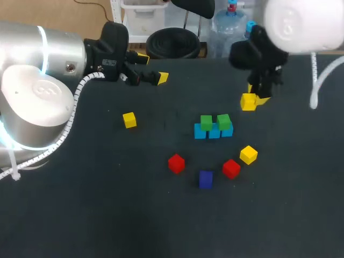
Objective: Place the blue cubes, place green cubes on the blue cubes, place the yellow cubes on the green cubes, then place the red cubes on the yellow cubes, and place purple cube on the red cubes.
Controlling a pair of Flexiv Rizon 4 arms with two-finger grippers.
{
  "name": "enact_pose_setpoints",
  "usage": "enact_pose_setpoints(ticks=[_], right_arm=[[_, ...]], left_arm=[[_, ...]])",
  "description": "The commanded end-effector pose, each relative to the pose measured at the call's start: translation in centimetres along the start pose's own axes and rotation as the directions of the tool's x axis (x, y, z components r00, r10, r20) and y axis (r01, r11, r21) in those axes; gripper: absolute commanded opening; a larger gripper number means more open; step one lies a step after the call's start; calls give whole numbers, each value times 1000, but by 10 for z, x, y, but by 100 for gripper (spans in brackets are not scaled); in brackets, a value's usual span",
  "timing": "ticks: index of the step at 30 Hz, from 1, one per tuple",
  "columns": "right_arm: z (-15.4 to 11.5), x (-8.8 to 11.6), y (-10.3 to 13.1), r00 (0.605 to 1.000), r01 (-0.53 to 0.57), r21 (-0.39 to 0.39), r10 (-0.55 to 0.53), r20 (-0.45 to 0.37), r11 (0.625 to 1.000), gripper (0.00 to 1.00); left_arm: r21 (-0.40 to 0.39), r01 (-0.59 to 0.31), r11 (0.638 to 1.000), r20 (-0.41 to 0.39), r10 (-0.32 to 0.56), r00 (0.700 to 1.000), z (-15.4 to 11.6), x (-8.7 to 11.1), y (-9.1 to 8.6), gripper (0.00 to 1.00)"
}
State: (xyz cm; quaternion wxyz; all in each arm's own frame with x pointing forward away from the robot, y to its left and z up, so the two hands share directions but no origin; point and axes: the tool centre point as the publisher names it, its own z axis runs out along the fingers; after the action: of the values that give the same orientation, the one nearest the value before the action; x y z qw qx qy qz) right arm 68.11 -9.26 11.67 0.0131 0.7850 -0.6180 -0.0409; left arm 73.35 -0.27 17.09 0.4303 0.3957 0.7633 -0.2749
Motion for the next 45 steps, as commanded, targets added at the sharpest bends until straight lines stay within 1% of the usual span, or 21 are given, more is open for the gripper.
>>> enact_pose_setpoints(ticks=[1, 10, 13, 16, 22, 31, 34, 38, 45], right_arm=[[10, -14, -8, 1000, 12, -49, -14, -23, 999, 0], [24, -31, -11, 999, 21, -54, -23, -32, 998, 0], [23, -35, -12, 998, 10, -45, -13, -59, 999, 0], [21, -41, -11, 999, 1, -53, -4, -48, 999, 0], [29, -54, -8, 999, -9, -67, 6, -45, 998, 0], [39, -60, -9, 999, -12, -76, 8, -51, 997, 0], [42, -61, -12, 997, -17, -64, 12, -73, 998, 0], [42, -66, -16, 998, -29, -62, 25, -64, 998, 0], [45, -68, -20, 997, -42, -67, 38, -65, 997, 0]], left_arm=[[1, -2, 1000, 7, 2, 1000, 0, 1, 0, 100], [1, -2, 1000, 7, 2, 1000, 0, 1, 0, 100], [1, -2, 1000, 7, 2, 1000, 0, 1, 0, 100], [1, -2, 1000, 7, 2, 1000, 0, 1, 0, 100], [1, -2, 1000, 7, 2, 1000, 0, 1, 0, 100], [1, -2, 1000, 7, 2, 1000, 0, 1, 0, 100], [1, -2, 1000, 7, 2, 1000, 0, 1, 0, 100], [1, -2, 1000, 7, 2, 1000, 0, 1, 0, 100], [1, -2, 1000, 7, 2, 1000, 0, 1, 0, 100]])
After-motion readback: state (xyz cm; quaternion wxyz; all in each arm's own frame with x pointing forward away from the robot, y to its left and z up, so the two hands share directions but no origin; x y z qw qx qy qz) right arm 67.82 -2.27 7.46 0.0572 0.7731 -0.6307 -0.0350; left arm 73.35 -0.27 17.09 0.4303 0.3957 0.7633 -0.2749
